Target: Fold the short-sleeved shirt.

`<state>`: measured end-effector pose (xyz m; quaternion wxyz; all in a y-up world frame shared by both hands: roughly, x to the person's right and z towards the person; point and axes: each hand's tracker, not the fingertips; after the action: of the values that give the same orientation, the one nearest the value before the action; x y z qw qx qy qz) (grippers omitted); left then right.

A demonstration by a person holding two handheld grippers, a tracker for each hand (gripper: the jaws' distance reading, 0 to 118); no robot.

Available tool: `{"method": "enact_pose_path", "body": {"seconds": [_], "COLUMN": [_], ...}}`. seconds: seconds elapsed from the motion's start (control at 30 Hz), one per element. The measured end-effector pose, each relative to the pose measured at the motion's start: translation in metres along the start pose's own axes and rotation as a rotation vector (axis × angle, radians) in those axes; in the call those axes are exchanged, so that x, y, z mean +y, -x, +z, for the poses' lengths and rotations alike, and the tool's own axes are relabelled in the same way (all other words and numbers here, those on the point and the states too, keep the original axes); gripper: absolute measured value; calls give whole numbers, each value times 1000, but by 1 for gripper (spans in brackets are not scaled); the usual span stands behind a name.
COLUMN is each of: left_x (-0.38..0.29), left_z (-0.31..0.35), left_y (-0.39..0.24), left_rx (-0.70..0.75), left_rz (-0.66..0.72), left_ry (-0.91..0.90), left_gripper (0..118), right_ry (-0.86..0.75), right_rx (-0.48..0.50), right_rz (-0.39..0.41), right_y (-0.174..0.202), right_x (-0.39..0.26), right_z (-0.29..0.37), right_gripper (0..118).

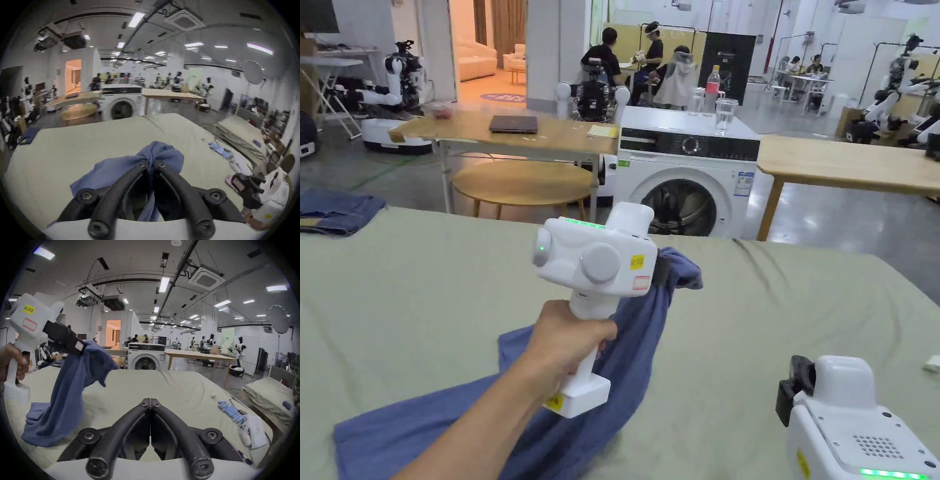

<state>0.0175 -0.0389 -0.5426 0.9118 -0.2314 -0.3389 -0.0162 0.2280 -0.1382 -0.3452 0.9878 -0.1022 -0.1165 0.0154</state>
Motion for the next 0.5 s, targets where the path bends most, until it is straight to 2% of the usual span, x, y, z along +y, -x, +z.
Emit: {"method": "enact_pose_path", "body": {"seconds": [0.27,0.37,0.5], "left_x": [-40,-66,-88], "left_z": [-59,-63,-71], "left_y": [-115,-140,-139], "left_rx": [-295,-331,-333], "left_rz": [-80,-91,-58], "left_ry": [87,131,168], "left_gripper": [1,1,1], "right_ry": [20,42,51], "right_rx": [-151,-174,-194], "right_rz": [-31,-80,-82], "right_y": [-66,-82,-90], "right_x": [-18,-25,-31], "right_z": [25,30,33], "right_gripper": [0,0,0]}}
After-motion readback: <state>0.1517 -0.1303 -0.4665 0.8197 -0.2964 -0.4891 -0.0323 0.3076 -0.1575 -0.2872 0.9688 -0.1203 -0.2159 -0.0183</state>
